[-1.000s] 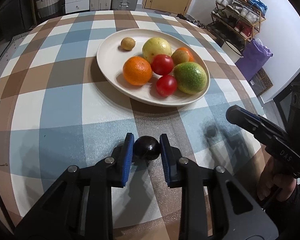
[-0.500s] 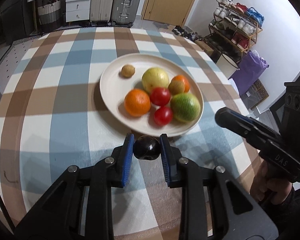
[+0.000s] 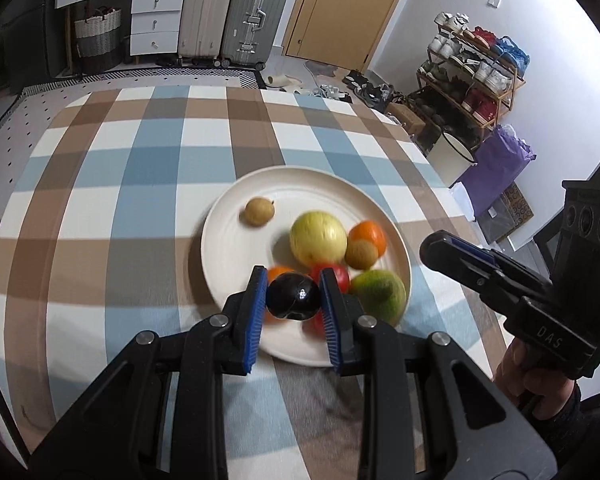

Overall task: Organize fruits
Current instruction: 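Carry both plums over the cream plate and lower them, then open both tools and withdraw them from the plate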

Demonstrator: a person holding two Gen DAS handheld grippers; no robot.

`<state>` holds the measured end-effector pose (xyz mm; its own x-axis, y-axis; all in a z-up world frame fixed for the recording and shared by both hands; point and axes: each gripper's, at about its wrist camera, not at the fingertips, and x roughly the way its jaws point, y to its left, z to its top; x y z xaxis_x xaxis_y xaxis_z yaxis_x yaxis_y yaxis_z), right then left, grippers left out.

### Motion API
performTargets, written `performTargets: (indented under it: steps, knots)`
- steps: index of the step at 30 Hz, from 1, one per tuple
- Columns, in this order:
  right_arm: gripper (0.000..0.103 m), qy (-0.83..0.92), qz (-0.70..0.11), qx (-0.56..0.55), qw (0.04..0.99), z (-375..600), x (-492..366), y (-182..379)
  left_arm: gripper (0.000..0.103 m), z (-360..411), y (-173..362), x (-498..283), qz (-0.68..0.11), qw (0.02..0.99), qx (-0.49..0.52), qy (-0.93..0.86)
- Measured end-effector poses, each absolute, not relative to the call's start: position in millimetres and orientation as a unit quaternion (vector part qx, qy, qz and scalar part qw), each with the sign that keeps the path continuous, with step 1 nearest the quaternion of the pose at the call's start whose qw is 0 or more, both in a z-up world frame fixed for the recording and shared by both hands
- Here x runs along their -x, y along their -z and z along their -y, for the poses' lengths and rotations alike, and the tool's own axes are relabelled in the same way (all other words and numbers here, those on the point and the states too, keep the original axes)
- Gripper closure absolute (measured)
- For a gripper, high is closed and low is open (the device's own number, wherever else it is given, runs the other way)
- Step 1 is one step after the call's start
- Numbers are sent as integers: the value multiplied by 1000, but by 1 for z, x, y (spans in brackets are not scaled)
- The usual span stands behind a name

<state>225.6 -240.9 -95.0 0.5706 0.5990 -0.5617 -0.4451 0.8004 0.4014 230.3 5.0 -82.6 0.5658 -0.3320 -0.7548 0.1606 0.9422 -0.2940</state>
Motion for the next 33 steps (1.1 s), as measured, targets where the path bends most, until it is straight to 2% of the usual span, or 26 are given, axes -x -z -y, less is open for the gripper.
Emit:
performTargets:
  steps: [14, 30, 31, 33]
  knots:
    - [78, -292, -378, -95, 873, 228, -285, 104, 80, -1, 100, -285, -459, 872, 100, 139]
    - [78, -277, -393, -103, 871, 225, -305, 125, 79, -3, 126, -301, -472, 864, 106, 140]
    - [77, -276, -394, -104, 870, 225, -305, 126, 80, -3, 126, -301, -473, 863, 106, 142]
    - [67, -270, -395, -108, 872, 226, -306, 125, 79, -3, 125, -300, -474, 862, 107, 145]
